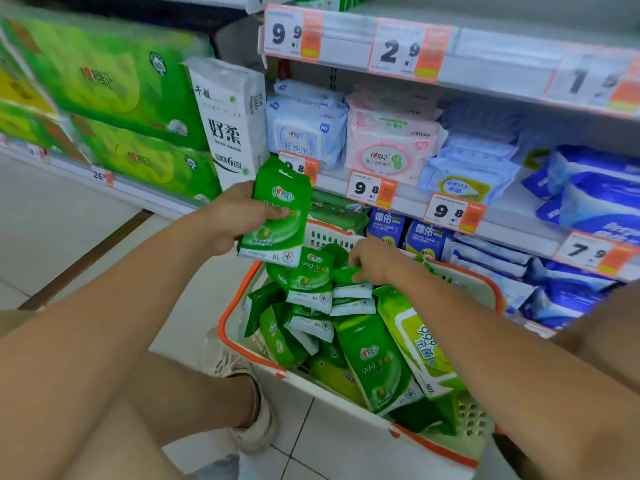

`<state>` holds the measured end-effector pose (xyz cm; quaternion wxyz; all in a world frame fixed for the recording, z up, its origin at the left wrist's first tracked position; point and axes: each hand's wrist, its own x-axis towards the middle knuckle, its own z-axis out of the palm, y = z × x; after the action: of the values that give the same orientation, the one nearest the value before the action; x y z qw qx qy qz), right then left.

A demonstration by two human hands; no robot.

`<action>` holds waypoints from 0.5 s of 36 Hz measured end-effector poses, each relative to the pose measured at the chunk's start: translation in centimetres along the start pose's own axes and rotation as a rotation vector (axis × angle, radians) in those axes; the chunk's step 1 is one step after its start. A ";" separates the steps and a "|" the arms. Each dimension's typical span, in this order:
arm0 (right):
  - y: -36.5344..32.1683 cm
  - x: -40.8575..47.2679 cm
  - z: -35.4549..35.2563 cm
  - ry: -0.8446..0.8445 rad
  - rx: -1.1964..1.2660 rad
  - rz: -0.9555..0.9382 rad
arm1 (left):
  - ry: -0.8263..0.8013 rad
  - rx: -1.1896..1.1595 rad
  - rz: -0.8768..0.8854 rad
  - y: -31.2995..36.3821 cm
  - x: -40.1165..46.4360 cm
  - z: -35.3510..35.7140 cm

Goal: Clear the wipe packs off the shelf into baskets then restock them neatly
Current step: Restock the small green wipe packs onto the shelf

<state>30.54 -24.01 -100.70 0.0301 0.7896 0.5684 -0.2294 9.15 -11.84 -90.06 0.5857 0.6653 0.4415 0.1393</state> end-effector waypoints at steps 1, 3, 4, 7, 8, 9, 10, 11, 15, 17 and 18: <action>0.5 0.3 0.2 0.060 0.024 0.013 | 0.009 -0.011 0.000 -0.1 0.1 -0.1; 1.4 0.8 -0.3 0.106 0.054 -0.015 | 0.031 -0.041 0.001 0.0 0.4 -0.3; 1.7 0.5 -1.2 0.124 0.080 -0.041 | 0.044 -0.055 0.007 0.1 0.5 -0.4; 2.6 -0.6 -5.6 0.182 0.228 -0.094 | 0.077 -0.089 0.021 0.6 1.0 -0.4; 2.5 -1.4 -7.6 0.189 0.282 -0.102 | 0.085 -0.097 0.023 0.8 1.1 -0.4; 2.3 -2.2 -9.4 0.194 0.353 -0.125 | 0.092 -0.106 0.023 1.0 1.2 -0.3; 2.2 -3.1 -10.9 0.182 0.463 -0.152 | 0.095 -0.119 0.024 1.1 1.3 -0.1; 1.8 -3.8 -12.1 0.165 0.595 -0.182 | 0.098 -0.135 0.027 1.3 1.4 0.1; -0.2 -6.0 -14.0 0.194 0.904 -0.299 | 0.004 -0.261 0.002 2.3 1.0 1.4; -0.9 -6.2 -14.0 0.240 0.981 -0.344 | -0.097 -0.362 -0.032 2.9 0.4 2.2; -1.0 -6.0 -13.9 0.273 1.011 -0.358 | -0.135 -0.406 -0.047 3.3 0.0 2.6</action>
<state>32.68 -24.69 -85.68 -0.4662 0.6193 0.5114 -0.3709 12.32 -13.30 -87.81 0.7392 0.5309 0.3794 0.1666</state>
